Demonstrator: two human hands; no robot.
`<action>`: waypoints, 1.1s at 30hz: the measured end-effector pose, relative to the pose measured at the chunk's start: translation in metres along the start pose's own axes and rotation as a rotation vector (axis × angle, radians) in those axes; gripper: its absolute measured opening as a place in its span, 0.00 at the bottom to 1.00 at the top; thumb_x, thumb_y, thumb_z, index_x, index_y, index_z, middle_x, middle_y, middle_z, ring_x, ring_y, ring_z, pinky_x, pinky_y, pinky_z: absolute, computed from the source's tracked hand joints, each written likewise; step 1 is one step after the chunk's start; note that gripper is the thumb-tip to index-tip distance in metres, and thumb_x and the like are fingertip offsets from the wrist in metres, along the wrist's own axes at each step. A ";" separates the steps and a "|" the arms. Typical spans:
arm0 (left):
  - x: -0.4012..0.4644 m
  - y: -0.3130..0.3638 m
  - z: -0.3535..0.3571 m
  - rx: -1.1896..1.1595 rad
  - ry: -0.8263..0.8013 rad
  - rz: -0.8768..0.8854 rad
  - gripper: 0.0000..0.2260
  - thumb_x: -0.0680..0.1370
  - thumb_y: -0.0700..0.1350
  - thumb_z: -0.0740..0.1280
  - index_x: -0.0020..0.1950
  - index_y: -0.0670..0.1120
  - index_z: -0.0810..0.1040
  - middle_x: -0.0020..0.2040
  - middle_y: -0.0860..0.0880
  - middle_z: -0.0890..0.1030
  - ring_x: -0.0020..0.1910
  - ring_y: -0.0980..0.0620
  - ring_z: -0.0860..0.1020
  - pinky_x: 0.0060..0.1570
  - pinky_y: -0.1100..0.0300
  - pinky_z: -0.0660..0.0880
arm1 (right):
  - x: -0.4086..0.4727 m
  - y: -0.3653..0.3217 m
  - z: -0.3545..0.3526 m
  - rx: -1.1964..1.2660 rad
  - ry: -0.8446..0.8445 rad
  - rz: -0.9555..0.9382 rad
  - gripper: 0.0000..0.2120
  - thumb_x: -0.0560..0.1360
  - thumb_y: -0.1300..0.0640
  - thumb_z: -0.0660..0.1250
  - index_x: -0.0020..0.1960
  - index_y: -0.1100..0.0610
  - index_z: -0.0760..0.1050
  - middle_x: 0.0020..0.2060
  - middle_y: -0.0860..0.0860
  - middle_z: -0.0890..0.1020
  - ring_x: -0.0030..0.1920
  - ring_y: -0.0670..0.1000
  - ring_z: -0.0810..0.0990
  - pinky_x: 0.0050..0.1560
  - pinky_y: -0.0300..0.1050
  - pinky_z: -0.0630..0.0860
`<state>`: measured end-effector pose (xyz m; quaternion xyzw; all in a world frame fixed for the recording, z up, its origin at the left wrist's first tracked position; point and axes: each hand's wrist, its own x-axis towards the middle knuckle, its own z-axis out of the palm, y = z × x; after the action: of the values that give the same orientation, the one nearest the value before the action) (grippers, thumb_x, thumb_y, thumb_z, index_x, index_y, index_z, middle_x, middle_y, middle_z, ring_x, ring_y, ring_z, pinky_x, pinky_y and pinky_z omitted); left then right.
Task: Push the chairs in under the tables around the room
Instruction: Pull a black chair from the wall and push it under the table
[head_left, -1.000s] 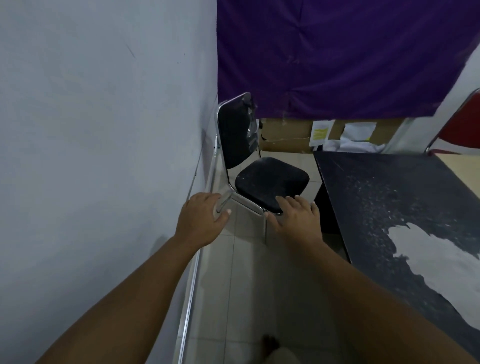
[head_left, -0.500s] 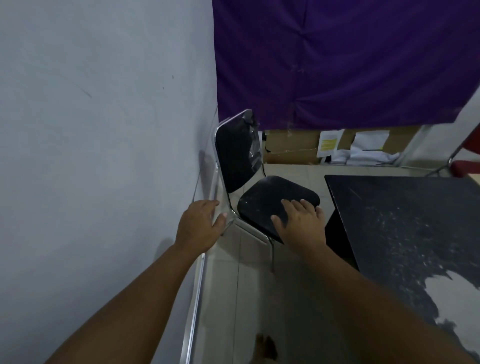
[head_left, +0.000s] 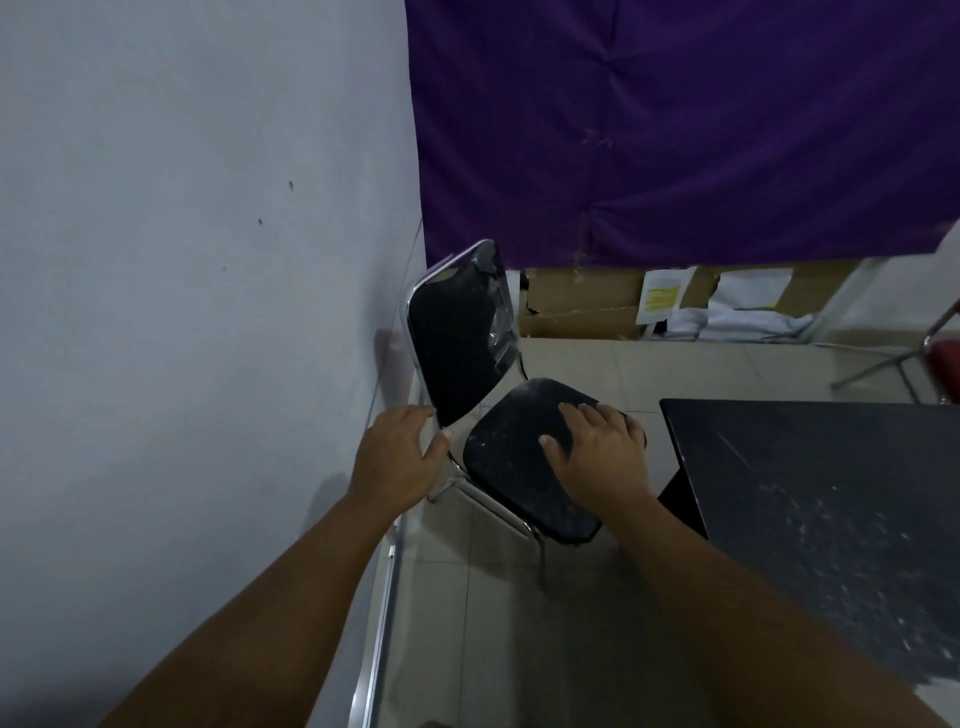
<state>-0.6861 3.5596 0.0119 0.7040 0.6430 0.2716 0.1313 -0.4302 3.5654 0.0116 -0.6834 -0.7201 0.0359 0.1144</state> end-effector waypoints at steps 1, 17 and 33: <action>0.007 -0.001 0.001 0.003 -0.002 -0.006 0.25 0.76 0.58 0.59 0.66 0.43 0.76 0.62 0.44 0.79 0.62 0.45 0.74 0.61 0.54 0.69 | 0.006 0.001 0.002 0.001 -0.004 0.004 0.28 0.79 0.37 0.55 0.74 0.50 0.65 0.70 0.51 0.73 0.73 0.55 0.63 0.72 0.62 0.57; 0.213 -0.045 0.022 0.062 -0.042 0.103 0.24 0.77 0.58 0.60 0.64 0.44 0.77 0.58 0.47 0.80 0.58 0.47 0.76 0.62 0.49 0.72 | 0.185 -0.020 0.032 -0.024 0.048 0.013 0.23 0.78 0.41 0.59 0.68 0.52 0.70 0.62 0.52 0.77 0.66 0.58 0.71 0.66 0.61 0.65; 0.291 -0.076 0.035 0.152 -0.009 -0.030 0.21 0.76 0.55 0.64 0.66 0.46 0.73 0.63 0.47 0.75 0.64 0.45 0.71 0.63 0.44 0.71 | 0.292 -0.062 0.063 0.025 -0.020 -0.100 0.28 0.77 0.37 0.52 0.69 0.52 0.67 0.64 0.52 0.75 0.68 0.56 0.69 0.68 0.60 0.64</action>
<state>-0.7234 3.8598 0.0048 0.7036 0.6714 0.2168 0.0846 -0.5161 3.8583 -0.0027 -0.6446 -0.7541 0.0460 0.1173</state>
